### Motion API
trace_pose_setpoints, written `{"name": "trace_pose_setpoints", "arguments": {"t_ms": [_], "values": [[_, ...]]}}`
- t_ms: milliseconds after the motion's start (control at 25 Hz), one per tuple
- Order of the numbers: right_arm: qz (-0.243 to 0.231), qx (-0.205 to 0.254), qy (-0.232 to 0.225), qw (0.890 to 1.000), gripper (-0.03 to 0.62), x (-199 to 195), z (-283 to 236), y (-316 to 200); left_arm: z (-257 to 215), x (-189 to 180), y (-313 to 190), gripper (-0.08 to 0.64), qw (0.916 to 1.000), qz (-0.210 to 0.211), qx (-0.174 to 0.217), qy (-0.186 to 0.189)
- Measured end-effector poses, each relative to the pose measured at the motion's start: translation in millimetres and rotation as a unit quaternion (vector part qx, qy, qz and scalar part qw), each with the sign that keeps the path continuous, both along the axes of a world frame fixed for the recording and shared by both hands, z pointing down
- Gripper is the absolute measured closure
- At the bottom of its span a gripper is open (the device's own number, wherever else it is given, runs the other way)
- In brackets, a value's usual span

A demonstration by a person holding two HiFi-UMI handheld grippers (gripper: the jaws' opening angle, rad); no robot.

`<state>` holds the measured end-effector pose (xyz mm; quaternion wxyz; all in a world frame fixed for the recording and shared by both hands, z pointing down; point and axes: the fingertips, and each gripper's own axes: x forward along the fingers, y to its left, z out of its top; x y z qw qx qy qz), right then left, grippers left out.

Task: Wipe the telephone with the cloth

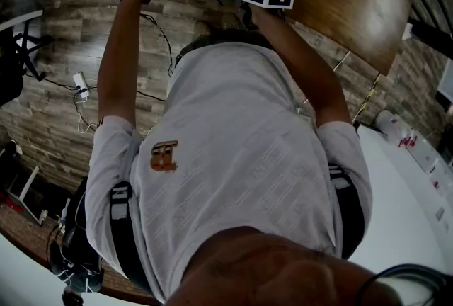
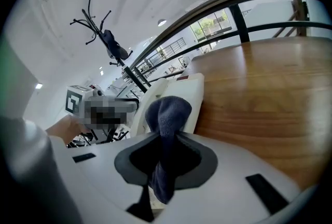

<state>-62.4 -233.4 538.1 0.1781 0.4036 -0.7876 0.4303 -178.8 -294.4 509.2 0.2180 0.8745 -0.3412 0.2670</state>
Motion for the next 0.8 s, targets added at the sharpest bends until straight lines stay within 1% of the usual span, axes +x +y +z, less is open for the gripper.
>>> {"name": "trace_pose_setpoints", "arguments": {"t_ms": [240, 400, 480, 640, 800], "values": [[0.002, 0.02, 0.014, 1.0, 0.52, 23, -10, -7, 1, -2, -1, 0.419, 1.0, 0.003, 0.001, -0.005], [-0.015, 0.055, 0.018, 0.998, 0.52, 23, -29, -19, 1, -3, -2, 0.419, 0.9999, 0.005, 0.004, -0.016], [-0.028, 0.076, 0.016, 0.997, 0.52, 19, -41, -27, -4, -1, -1, 0.419, 0.9999, 0.004, 0.01, -0.011], [-0.053, 0.122, 0.012, 0.991, 0.52, 12, -68, -45, -25, 5, -6, 0.419, 0.9993, -0.006, 0.035, 0.009], [-0.081, 0.172, 0.01, 0.982, 0.52, 4, -96, -59, -58, 8, -14, 0.425, 0.9959, -0.024, 0.08, 0.037]]}}
